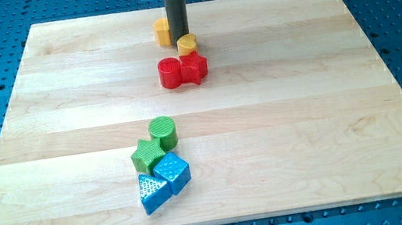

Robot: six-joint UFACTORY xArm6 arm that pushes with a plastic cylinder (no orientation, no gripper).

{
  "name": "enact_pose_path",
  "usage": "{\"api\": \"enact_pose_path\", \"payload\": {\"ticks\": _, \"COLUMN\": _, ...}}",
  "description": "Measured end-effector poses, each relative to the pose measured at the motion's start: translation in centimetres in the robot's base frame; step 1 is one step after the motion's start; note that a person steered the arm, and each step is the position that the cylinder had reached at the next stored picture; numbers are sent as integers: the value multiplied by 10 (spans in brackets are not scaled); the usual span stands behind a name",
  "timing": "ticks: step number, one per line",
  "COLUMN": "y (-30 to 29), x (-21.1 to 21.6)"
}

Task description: Move the hexagon into the red circle

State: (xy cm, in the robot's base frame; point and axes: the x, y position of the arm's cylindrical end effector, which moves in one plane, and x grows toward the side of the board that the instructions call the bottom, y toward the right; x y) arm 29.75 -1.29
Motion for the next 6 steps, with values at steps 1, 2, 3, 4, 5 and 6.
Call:
{"api": "enact_pose_path", "payload": {"ticks": 1, "y": 2, "x": 2}}
{"api": "enact_pose_path", "payload": {"ticks": 2, "y": 2, "x": -1}}
{"api": "enact_pose_path", "payload": {"ticks": 3, "y": 44, "x": -62}}
{"api": "enact_pose_path", "payload": {"ticks": 4, "y": 7, "x": -104}}
{"api": "enact_pose_path", "payload": {"ticks": 5, "y": -49, "x": -58}}
{"api": "enact_pose_path", "payload": {"ticks": 6, "y": -18, "x": 8}}
